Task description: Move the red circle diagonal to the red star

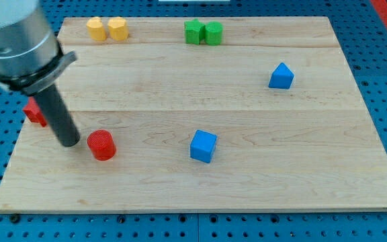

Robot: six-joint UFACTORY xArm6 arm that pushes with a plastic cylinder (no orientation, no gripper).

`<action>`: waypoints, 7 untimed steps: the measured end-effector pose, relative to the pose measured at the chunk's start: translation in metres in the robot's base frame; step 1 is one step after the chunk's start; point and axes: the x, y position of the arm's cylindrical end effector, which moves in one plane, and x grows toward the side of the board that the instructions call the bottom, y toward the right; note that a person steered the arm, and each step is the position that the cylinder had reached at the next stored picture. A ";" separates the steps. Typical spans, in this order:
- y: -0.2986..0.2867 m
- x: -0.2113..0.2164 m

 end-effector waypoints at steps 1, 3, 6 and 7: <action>0.009 0.013; 0.015 0.013; 0.022 0.013; 0.022 0.013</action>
